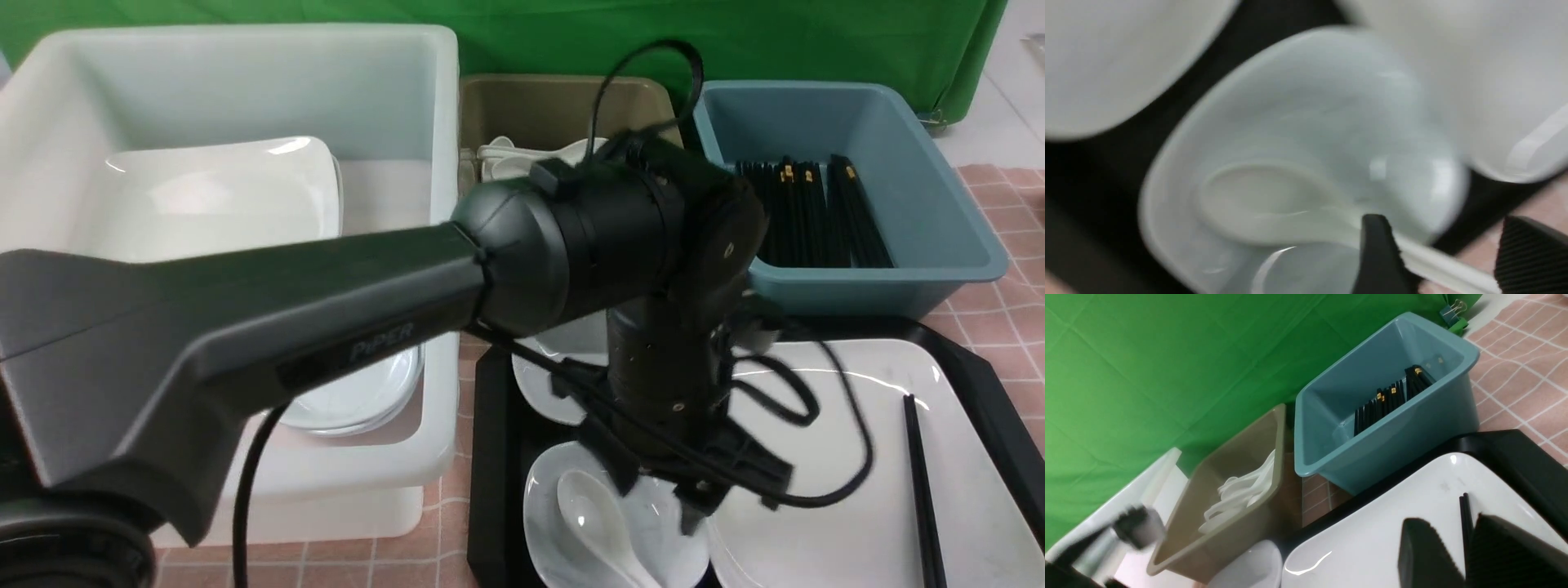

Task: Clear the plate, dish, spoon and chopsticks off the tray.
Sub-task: Use the left arm to grab a soup spoon from the plate

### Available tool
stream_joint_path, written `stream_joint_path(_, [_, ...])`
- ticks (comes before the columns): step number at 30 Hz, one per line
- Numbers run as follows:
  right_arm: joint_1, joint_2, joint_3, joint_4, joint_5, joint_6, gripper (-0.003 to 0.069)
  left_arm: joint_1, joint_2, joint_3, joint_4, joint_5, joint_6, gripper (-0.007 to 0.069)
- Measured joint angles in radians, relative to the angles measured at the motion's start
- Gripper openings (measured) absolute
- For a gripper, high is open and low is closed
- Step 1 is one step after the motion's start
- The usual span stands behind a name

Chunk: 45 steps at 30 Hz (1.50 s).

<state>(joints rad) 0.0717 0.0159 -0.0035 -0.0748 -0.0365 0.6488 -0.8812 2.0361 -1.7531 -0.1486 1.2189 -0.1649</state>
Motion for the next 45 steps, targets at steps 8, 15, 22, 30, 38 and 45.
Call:
stream_joint_path(8, [0.0, 0.0, 0.0, 0.0, 0.0, -0.001, 0.0241, -0.058, -0.215, 0.117, -0.13, -0.007, 0.333, 0.0021])
stream_joint_path(15, [0.0, 0.0, 0.0, 0.0, 0.001, -0.001, 0.0241, -0.096, -0.257, 0.315, -0.102, -0.034, 0.638, 0.0017])
stream_joint_path(22, [0.0, 0.0, 0.0, 0.0, 0.003, -0.001, 0.0241, -0.097, -0.21, 0.336, -0.051, -0.195, 0.793, 0.02])
stream_joint_path(30, [0.0, 0.0, 0.0, 0.0, 0.003, -0.002, 0.0241, -0.128, -0.175, 0.337, 0.118, -0.201, 1.18, 0.0407])
stream_joint_path(38, [0.0, 0.0, 0.0, 0.0, 0.003, -0.002, 0.0241, -0.13, -0.175, 0.363, -0.027, -0.247, 1.37, 0.0356])
stream_joint_path(45, [0.0, 0.0, 0.0, 0.0, 0.003, -0.002, 0.0241, -0.13, -0.164, 0.375, -0.033, -0.304, 1.378, 0.0335])
